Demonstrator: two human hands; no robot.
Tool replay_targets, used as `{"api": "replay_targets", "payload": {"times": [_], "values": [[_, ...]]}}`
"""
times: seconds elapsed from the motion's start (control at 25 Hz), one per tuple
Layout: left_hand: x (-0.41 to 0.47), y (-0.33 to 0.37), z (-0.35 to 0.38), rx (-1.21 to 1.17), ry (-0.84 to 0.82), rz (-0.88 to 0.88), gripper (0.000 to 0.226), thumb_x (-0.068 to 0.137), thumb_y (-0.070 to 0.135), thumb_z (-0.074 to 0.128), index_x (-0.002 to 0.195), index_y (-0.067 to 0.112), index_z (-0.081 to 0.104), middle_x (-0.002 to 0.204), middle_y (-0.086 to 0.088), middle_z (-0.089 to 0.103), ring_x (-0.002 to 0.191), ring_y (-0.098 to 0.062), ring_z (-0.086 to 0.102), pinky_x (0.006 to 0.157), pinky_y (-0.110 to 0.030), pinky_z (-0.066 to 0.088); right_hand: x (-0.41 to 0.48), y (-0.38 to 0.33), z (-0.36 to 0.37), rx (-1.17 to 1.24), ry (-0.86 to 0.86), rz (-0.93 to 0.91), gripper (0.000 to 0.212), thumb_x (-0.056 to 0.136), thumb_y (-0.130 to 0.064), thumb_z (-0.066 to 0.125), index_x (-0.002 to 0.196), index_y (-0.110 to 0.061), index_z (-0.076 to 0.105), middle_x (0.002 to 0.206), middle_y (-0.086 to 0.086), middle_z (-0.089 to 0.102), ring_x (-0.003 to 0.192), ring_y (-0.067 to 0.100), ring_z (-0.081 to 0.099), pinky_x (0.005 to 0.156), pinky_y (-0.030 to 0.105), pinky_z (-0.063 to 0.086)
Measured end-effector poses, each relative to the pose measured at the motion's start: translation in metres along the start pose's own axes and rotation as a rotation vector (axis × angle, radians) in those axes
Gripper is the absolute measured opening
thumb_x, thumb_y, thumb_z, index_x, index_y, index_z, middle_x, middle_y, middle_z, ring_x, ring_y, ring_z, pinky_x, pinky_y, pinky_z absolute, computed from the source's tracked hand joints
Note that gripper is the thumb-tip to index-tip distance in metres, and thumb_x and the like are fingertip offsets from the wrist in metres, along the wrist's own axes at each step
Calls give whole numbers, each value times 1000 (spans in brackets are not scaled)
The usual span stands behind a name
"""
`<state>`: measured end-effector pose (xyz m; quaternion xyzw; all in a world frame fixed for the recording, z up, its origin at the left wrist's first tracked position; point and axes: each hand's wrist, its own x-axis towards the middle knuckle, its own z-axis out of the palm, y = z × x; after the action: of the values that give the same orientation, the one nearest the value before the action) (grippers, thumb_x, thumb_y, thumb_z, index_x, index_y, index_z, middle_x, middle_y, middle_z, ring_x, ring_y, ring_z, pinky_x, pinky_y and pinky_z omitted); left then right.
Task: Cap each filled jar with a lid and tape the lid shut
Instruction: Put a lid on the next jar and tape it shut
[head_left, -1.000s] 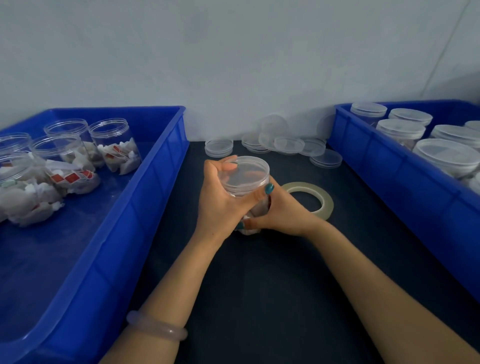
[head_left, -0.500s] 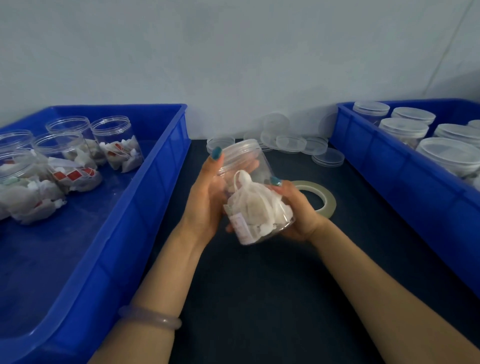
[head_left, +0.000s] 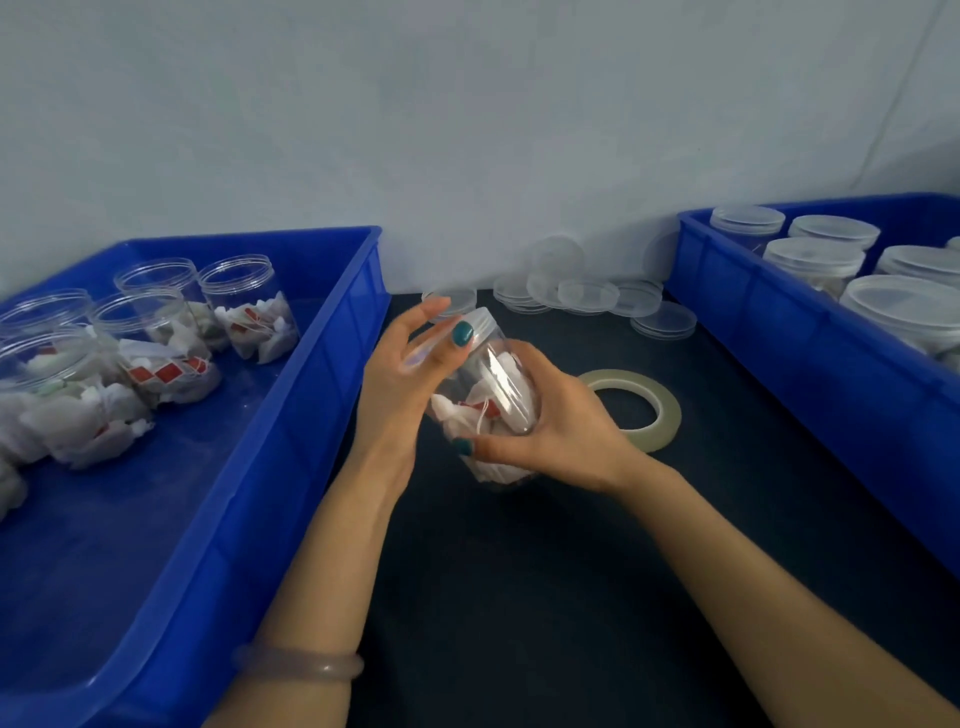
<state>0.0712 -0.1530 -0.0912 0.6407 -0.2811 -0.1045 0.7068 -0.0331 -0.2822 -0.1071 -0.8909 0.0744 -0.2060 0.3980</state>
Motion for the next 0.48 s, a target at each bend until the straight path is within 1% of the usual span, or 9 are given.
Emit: {"api": "replay_targets", "payload": {"times": [0.08, 0.2, 0.24, 0.28, 0.32, 0.36, 0.4, 0.44, 0.48], "values": [[-2, -2, 0, -6, -28, 11, 64, 60, 60, 74, 117, 30, 66, 121, 5, 70, 115, -17, 65, 105, -52, 47, 1, 2, -3, 41, -56, 3, 76, 57, -64, 76, 123, -37, 51, 101, -16, 67, 93, 6, 65, 84, 41, 55], [-6, -4, 4, 27, -55, 31, 62, 64, 59, 72, 118, 28, 67, 121, 6, 70, 116, -16, 64, 106, -50, 47, 3, 6, -10, 146, -143, 18, 60, 56, -57, 80, 108, -35, 59, 96, -12, 69, 90, 10, 67, 84, 39, 56], [-6, -4, 6, 48, -57, 41, 64, 65, 59, 72, 120, 27, 67, 121, 8, 69, 117, -14, 63, 105, -47, 48, 3, 9, -12, 173, -193, 40, 57, 57, -54, 82, 106, -37, 57, 96, -13, 69, 90, 9, 67, 82, 35, 56], [-6, -5, 7, 66, -53, 57, 66, 65, 59, 72, 122, 26, 66, 121, 10, 68, 117, -11, 63, 104, -42, 49, 4, 10, -14, 185, -249, 67, 57, 60, -49, 85, 108, -39, 55, 99, -15, 68, 92, 6, 66, 81, 29, 55], [-6, -6, 8, 79, -46, 79, 67, 64, 58, 73, 122, 25, 65, 121, 12, 67, 116, -7, 62, 100, -36, 51, 5, 12, -17, 165, -305, 98, 61, 65, -44, 87, 114, -40, 51, 105, -18, 66, 96, 2, 65, 81, 22, 52], [-7, -7, 10, 96, -35, 104, 68, 63, 57, 76, 122, 25, 64, 120, 14, 67, 115, -4, 61, 95, -28, 53, 6, 14, -22, 101, -354, 122, 70, 68, -41, 87, 125, -40, 46, 114, -21, 63, 103, -1, 62, 84, 19, 49], [-7, -7, 10, 119, -24, 131, 68, 62, 56, 81, 121, 25, 64, 119, 17, 66, 114, 0, 60, 91, -24, 54, 6, 17, -29, -20, -372, 132, 83, 69, -40, 87, 137, -38, 39, 126, -22, 56, 112, -1, 57, 90, 18, 46], [-7, -9, 11, 142, -15, 152, 68, 62, 52, 86, 121, 26, 64, 119, 19, 65, 114, 4, 59, 90, -24, 54, 7, 20, -38, -186, -359, 137, 95, 68, -42, 88, 146, -34, 33, 135, -18, 50, 122, 3, 50, 98, 21, 43], [-6, -11, 12, 156, -14, 166, 66, 62, 47, 88, 120, 27, 63, 119, 21, 64, 114, 6, 57, 93, -26, 54, 7, 23, -48, -368, -339, 163, 100, 66, -46, 88, 148, -31, 32, 140, -12, 46, 128, 9, 44, 103, 26, 40]]}}
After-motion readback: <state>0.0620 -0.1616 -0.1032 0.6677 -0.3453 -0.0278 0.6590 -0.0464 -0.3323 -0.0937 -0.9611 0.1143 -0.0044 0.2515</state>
